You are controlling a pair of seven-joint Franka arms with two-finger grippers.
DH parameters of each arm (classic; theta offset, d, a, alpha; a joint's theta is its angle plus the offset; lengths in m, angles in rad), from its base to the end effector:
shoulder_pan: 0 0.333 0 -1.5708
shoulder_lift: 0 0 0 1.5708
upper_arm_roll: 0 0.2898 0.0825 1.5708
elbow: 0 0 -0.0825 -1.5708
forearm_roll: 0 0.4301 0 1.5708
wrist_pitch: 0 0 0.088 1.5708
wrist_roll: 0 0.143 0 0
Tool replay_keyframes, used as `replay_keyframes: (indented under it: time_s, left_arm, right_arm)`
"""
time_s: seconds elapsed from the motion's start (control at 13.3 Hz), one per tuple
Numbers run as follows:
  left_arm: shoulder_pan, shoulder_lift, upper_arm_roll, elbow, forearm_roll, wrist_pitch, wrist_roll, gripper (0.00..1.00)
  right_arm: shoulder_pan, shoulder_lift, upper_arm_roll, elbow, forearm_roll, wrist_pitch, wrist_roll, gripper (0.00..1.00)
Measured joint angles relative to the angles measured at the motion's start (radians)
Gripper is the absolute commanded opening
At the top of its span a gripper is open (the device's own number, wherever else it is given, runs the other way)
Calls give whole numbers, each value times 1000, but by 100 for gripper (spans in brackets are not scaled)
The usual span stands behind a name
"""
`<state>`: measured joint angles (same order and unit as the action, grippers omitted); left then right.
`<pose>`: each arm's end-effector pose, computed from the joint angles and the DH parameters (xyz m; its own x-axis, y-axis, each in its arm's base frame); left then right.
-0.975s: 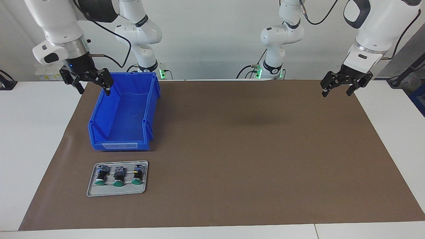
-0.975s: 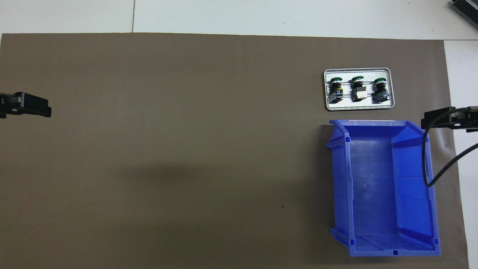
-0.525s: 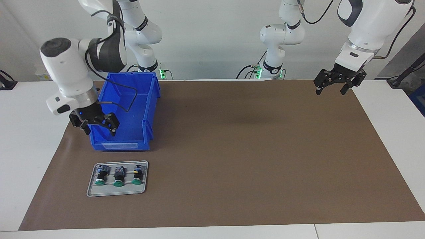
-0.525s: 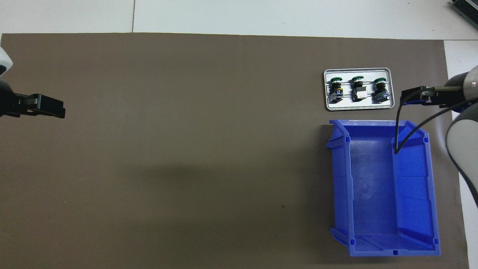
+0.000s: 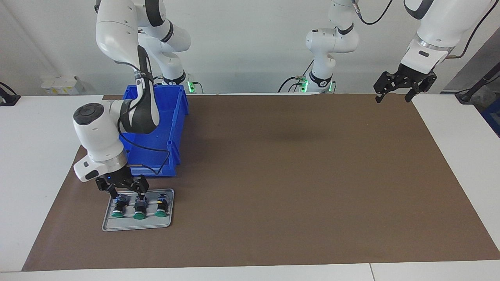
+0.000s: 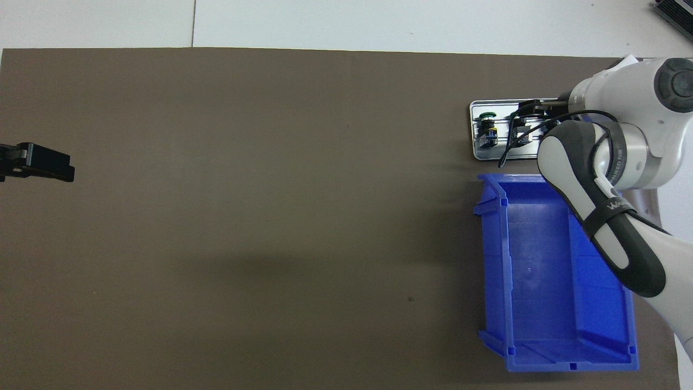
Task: Place and press button with both arms
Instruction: 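Reach the right gripper to the metal tray and grasp a green-capped button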
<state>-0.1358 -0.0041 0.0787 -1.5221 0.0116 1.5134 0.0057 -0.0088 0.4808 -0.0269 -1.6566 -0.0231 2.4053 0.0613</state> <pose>0.5929 -0.0321 0.5848 0.9981 -0.0621 -0.0047 -0.0621 -0.9980 -0.0112 0.7366 -0.0255 0.2761 0.9613 -0.0723 0.2659 -0.0793 -0.9967 0.0157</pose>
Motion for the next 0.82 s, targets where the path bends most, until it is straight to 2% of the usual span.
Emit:
replay_keyframes:
  time_s: [0.22, 0.38, 0.6, 0.67, 0.75, 0.82]
  left_arm:
    - [-3, 1, -1, -26, 0, 15, 0, 100]
    - [-5, 1, -2, -37, -1, 16, 0, 100]
    - [0, 1, 9, -43, 0, 16, 0, 100]
    - [4, 1, 14, -43, 0, 16, 0, 100]
    - [10, 1, 15, -43, 0, 16, 0, 100]
    - [14, 0, 15, -43, 0, 16, 0, 100]
  right_arm:
    - [-1, 64, 0, 0, 0, 57, -14, 81]
    - [-2, 75, 0, 0, 0, 63, -16, 77]
    - [-2, 84, 0, -9, 0, 73, -17, 65]
    - [-2, 86, 0, -17, 0, 73, -19, 51]
    - [-2, 88, 0, -24, 0, 73, -21, 1]
    - [-1, 90, 0, -29, 0, 74, -33, 0]
